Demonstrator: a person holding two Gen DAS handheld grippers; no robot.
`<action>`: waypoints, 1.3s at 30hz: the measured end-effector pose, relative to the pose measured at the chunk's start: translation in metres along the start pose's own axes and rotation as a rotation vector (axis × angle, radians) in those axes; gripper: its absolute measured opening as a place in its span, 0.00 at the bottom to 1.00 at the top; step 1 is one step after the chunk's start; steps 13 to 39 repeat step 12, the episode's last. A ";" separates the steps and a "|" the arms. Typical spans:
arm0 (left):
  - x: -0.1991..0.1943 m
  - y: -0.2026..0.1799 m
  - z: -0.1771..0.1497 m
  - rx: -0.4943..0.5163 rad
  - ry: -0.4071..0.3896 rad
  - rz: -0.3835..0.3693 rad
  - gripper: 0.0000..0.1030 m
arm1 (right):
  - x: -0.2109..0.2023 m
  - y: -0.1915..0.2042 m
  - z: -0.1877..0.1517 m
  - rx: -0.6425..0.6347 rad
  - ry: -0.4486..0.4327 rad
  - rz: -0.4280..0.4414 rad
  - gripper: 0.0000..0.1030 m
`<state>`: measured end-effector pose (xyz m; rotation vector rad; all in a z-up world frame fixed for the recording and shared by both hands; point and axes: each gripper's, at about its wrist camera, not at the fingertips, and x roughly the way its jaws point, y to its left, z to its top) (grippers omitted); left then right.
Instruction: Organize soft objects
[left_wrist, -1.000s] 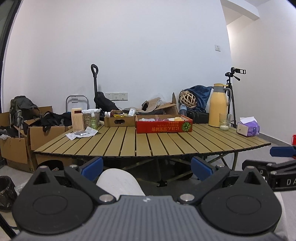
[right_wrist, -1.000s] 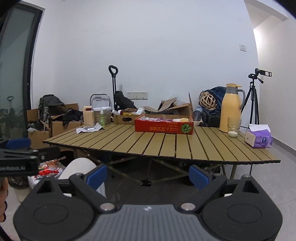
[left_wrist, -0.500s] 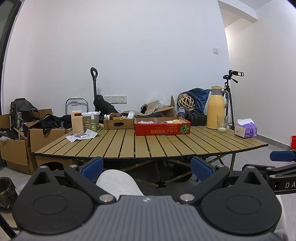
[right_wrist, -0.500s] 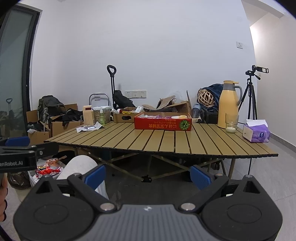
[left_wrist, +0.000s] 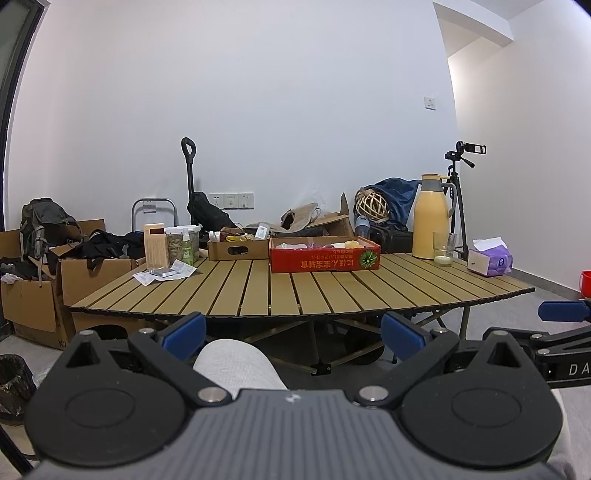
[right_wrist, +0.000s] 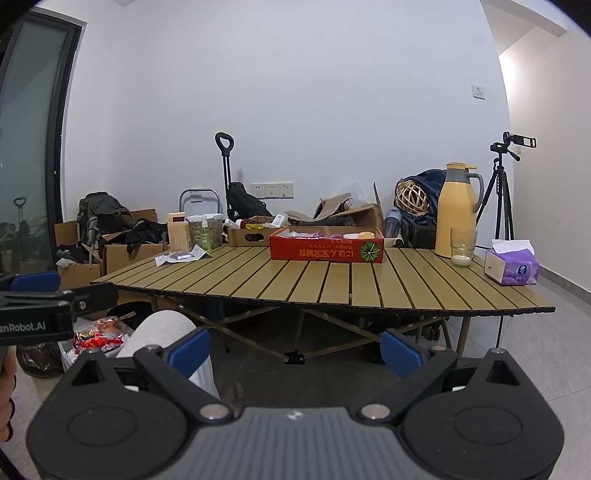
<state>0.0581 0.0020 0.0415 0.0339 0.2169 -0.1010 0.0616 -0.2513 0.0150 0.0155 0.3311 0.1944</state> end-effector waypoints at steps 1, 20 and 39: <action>0.000 0.000 0.000 -0.001 0.001 0.000 1.00 | 0.000 0.000 0.000 0.000 -0.002 0.000 0.97; 0.003 0.001 0.000 -0.006 0.008 -0.015 1.00 | 0.002 0.002 0.000 0.003 0.001 0.002 0.97; 0.003 0.001 0.000 -0.006 0.008 -0.015 1.00 | 0.002 0.002 0.000 0.003 0.001 0.002 0.97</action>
